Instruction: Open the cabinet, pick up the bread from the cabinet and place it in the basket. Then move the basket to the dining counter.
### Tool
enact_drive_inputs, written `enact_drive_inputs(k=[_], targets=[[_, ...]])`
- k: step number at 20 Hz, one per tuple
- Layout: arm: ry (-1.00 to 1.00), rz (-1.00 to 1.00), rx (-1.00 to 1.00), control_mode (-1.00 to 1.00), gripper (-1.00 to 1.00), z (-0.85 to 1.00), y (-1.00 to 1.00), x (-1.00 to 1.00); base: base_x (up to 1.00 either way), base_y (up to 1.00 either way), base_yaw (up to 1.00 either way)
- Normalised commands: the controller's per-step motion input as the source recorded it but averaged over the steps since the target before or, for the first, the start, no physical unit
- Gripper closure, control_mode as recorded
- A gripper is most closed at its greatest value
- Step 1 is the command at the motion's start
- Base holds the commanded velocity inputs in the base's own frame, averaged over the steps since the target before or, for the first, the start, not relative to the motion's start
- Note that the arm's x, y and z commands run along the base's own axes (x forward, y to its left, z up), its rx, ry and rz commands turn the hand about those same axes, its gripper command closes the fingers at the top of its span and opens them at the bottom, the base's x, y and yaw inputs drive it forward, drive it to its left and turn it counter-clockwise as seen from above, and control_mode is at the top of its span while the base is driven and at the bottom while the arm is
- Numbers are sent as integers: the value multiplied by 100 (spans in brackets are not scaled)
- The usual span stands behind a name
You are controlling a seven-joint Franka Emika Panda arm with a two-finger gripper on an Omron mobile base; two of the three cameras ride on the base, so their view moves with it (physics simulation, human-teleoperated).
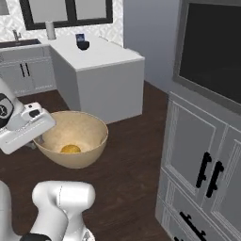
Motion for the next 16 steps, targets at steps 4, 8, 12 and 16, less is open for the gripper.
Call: enact_drive_inputs(k=[4, 8, 12, 16], targets=[[0, 0, 0, 100, 100, 0, 0, 0, 61, 100, -8], [0, 0, 0, 100, 100, 0, 0, 0, 62, 100, -20], [0, 0, 0, 100, 100, 0, 0, 0, 63, 100, -26], [0, 0, 0, 100, 100, 0, 0, 0, 59, 100, -36]])
